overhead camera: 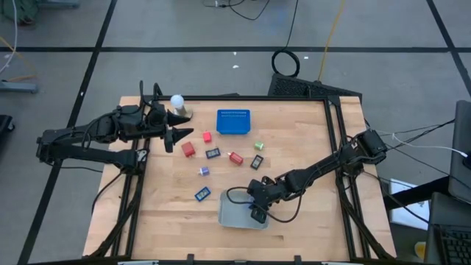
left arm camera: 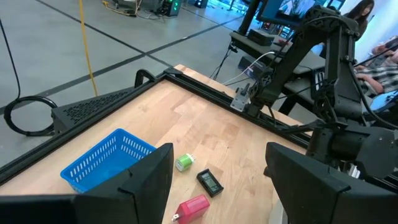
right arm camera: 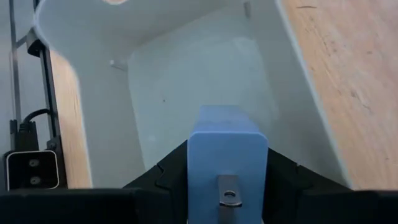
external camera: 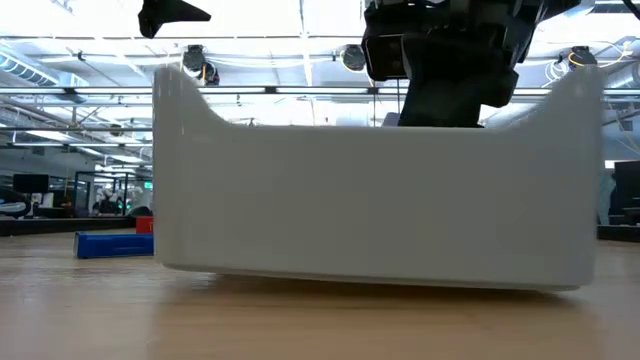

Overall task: Pick & Place Office items
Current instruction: Put the blue charger adapter into the gray bin, then put the right red charger adapter into the gray bin

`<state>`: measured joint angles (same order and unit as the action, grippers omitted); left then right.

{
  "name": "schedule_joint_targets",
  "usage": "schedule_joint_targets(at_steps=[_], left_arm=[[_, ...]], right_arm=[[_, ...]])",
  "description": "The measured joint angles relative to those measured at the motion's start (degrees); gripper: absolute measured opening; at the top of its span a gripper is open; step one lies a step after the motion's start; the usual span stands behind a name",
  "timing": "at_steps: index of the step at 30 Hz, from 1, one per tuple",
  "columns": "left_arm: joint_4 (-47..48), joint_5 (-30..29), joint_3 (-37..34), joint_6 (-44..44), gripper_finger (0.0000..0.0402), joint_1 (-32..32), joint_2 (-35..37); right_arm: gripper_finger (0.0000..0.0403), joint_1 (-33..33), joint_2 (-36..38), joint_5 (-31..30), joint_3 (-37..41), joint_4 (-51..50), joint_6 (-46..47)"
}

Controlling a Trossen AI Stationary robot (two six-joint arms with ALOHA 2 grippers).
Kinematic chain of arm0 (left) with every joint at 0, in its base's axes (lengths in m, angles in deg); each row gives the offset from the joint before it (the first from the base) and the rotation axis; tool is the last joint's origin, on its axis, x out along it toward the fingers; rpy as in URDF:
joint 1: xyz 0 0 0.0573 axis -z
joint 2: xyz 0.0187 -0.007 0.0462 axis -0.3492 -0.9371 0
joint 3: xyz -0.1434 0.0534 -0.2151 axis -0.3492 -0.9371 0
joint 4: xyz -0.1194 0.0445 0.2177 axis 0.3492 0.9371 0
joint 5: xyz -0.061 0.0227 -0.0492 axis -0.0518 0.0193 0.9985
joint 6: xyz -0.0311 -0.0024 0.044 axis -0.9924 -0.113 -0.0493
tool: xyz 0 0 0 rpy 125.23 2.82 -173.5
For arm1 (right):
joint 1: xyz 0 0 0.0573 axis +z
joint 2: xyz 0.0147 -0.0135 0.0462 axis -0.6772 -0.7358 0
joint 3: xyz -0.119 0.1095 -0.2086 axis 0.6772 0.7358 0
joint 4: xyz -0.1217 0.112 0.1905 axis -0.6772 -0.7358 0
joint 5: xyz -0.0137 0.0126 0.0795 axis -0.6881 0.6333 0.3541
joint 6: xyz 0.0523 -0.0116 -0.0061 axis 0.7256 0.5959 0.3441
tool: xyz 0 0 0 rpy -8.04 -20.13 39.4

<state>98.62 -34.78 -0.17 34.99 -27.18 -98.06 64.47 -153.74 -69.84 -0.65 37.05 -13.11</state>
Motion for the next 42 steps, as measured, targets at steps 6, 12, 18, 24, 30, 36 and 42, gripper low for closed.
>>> schedule_joint_targets(at_steps=[6,12,18,24,30,36,42], left_arm=[[0.00,0.01,0.00,-0.01,0.0255,0.00,0.00],[0.00,0.00,0.00,-0.01,0.0255,0.00,-0.01],[0.00,0.00,0.00,-0.02,0.0255,0.00,-0.02],[0.01,0.01,0.00,0.00,0.0255,0.01,-0.01],[0.00,0.00,0.00,-0.02,0.0255,0.00,0.00],[0.00,0.00,0.00,-0.02,0.0255,0.01,-0.01],[0.00,0.00,0.00,-0.02,0.0255,0.00,0.00]], right_arm=[[0.0131,0.02,0.00,0.94,0.02,0.68,0.57],[0.0125,0.02,-0.07,3.24,0.11,5.92,0.61],[0.0154,0.04,-0.07,4.76,0.11,11.30,2.68],[0.0182,0.35,-0.07,4.74,0.11,13.17,3.77],[0.0217,0.39,-0.07,6.54,0.11,13.37,3.67],[0.0251,0.39,-0.07,9.98,0.11,17.34,6.96],[0.0257,0.39,0.93,10.55,0.11,21.59,9.72]])
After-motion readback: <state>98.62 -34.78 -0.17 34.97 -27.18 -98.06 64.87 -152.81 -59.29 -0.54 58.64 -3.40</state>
